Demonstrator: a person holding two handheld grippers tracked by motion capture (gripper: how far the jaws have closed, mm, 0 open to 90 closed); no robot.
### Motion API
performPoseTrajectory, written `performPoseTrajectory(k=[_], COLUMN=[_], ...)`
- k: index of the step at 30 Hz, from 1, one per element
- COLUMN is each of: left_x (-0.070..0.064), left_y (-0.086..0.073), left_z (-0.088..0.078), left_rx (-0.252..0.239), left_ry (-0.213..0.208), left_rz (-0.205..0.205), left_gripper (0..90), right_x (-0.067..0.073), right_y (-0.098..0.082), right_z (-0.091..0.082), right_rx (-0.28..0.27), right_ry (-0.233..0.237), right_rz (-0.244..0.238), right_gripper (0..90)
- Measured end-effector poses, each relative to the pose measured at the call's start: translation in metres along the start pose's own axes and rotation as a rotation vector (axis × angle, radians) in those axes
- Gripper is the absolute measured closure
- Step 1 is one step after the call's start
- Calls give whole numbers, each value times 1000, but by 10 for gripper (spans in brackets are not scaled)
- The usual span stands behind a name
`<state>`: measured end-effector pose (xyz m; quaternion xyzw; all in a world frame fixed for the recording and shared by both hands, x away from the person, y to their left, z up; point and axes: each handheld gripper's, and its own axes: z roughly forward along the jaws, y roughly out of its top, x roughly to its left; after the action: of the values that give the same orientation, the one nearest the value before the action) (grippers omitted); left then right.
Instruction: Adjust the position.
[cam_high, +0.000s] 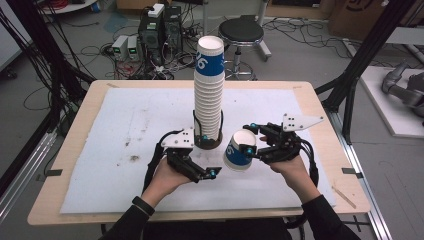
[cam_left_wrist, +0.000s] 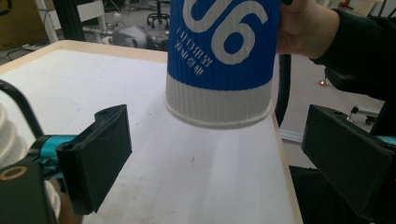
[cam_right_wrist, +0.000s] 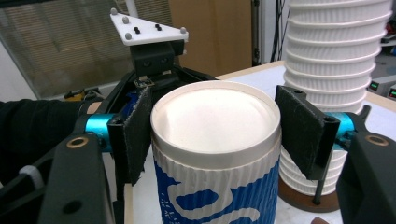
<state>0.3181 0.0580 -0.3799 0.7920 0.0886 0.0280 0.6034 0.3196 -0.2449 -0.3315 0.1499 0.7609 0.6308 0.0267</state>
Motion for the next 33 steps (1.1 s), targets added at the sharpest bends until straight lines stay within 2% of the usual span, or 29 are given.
performPoseTrajectory(k=[10,13,23,31,33], left_x=[-3,-2,-3,-1,0], left_y=[-2,-2,-3,-6,-6], left_z=[19,21,29,35,35], left_rx=[-3,-5,0,15,6], left_ry=[-25,-25,-63,-71,-77], left_rz=[-1,-1,-12,-36,-42], left_gripper=[84,84,83,84,92], right_x=[6,8,10,10,10], right_y=[-3,-4,-5,-6,-6], right_z=[15,19,26,27,27], right_rx=[24,33,35,27,20], right_ry=[27,36,42,54,56], right_rz=[-8,-7,-3,9,10], right_gripper=[316,316,316,316,316])
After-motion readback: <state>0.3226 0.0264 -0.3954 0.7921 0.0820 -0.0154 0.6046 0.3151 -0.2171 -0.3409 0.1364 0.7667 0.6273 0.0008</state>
